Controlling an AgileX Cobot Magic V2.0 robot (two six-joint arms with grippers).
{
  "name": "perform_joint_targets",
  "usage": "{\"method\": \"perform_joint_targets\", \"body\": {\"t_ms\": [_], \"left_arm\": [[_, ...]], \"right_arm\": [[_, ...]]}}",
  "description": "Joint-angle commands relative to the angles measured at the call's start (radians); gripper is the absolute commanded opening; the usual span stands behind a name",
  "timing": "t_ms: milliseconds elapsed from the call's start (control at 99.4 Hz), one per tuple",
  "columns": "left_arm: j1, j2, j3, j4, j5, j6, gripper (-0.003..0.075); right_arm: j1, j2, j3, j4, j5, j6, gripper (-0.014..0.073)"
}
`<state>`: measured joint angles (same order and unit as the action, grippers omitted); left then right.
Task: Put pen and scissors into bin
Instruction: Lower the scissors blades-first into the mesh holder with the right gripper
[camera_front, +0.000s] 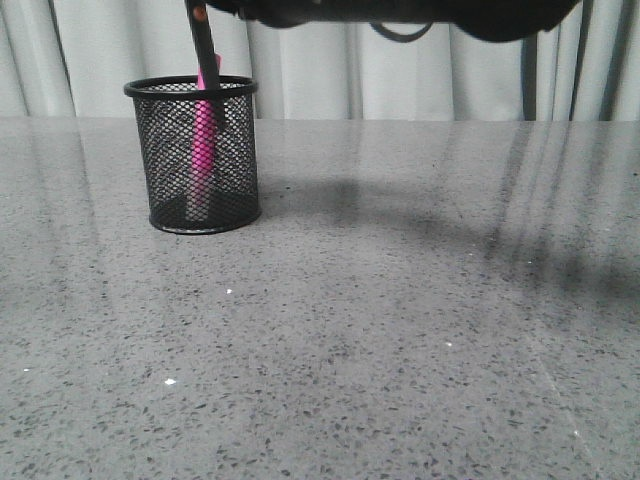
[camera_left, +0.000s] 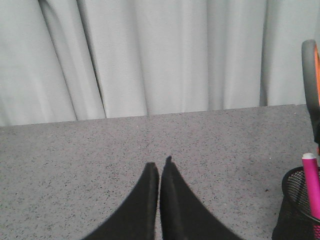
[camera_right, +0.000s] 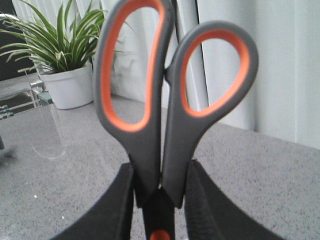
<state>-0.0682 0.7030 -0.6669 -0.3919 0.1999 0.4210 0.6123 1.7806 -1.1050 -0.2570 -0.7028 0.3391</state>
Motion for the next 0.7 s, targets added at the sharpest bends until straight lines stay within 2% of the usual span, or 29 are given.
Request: {"method": "perform_joint_targets", "body": {"t_ms": [0, 694], "left_arm": [[0.0, -0.003, -0.029, -0.01, -0.071, -0.004, -0.0021], [0.0, -0.003, -0.029, -0.01, -0.071, -0.004, -0.0022]], "right_arm": [[-0.006, -0.04, -0.024, 0.001, -0.107, -0.013, -0.0069], [-0.006, -0.032, 0.091, 0.001, -0.178, -0.013, -0.0069]]}}
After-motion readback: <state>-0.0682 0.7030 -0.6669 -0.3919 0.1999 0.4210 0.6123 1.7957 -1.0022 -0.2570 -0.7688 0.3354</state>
